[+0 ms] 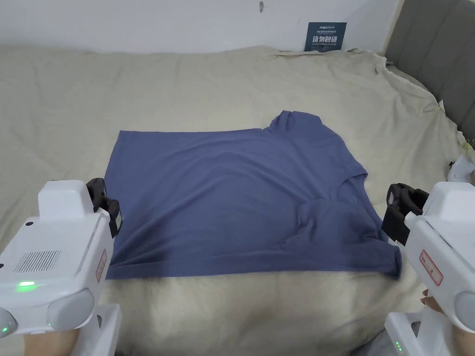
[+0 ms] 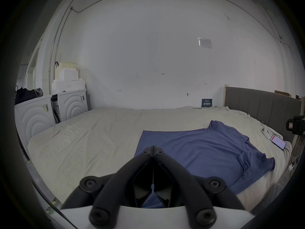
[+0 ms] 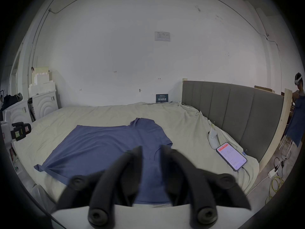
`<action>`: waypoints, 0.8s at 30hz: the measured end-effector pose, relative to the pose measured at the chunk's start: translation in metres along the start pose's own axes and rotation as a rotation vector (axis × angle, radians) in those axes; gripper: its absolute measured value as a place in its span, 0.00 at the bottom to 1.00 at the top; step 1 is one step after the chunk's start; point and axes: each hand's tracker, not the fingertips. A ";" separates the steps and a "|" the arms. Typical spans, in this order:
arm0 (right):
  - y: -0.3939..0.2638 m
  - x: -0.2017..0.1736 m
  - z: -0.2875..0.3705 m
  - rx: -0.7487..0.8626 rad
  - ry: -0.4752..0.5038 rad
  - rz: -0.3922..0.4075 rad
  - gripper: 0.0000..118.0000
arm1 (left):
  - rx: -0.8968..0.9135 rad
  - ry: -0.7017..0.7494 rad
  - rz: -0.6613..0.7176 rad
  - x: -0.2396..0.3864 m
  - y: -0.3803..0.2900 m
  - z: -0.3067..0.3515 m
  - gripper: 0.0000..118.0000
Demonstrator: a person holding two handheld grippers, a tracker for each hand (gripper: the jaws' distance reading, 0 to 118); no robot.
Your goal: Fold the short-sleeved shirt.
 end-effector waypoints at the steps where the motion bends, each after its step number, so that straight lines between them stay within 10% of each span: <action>1: 0.001 0.000 0.000 0.004 -0.002 -0.001 0.01 | -0.003 -0.005 -0.006 0.001 0.000 0.000 0.00; 24: 0.010 0.001 -0.013 -0.056 0.023 0.001 0.00 | -0.008 -0.034 0.000 0.003 -0.006 -0.007 0.00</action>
